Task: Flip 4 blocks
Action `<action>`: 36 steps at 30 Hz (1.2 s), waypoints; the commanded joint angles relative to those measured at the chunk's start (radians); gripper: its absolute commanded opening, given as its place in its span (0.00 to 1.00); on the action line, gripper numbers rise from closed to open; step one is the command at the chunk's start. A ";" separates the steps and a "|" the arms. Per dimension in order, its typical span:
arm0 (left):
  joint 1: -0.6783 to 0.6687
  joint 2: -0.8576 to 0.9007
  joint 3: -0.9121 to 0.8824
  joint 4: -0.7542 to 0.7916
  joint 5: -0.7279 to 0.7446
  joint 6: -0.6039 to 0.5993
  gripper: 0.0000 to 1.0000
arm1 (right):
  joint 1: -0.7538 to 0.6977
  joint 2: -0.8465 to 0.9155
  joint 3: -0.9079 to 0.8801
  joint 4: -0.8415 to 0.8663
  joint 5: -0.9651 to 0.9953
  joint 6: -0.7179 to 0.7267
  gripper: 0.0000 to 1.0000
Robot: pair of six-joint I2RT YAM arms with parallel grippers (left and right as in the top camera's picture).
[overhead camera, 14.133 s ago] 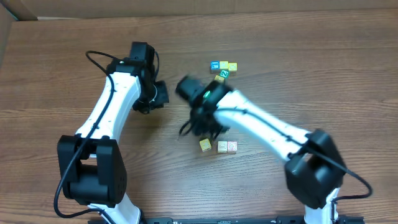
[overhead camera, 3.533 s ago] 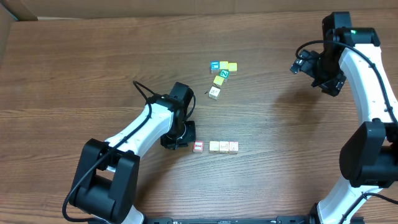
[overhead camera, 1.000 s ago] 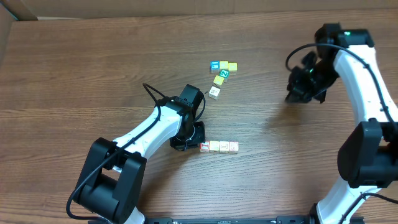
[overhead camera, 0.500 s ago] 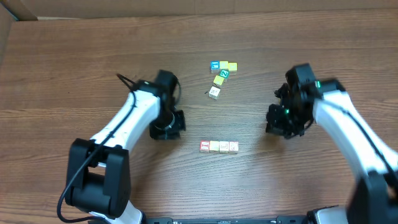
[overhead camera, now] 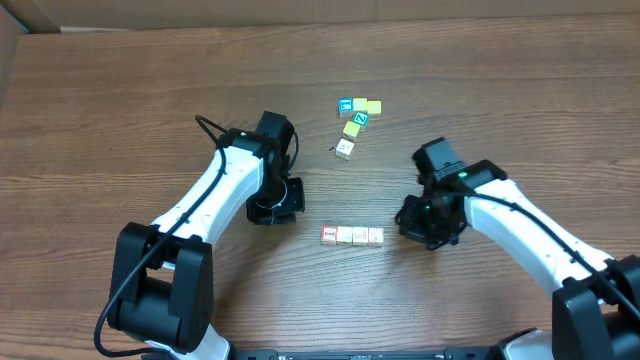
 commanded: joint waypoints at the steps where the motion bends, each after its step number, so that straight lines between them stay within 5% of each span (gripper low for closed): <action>1: -0.001 0.008 -0.045 0.040 0.048 -0.015 0.04 | 0.043 0.002 0.000 0.042 0.027 0.082 0.04; 14: -0.024 0.008 -0.109 0.113 0.078 -0.016 0.04 | 0.063 0.070 -0.001 0.079 0.056 0.333 0.04; 36: -0.140 0.008 -0.121 0.193 0.016 -0.069 0.04 | 0.064 0.074 -0.055 0.149 0.043 0.358 0.04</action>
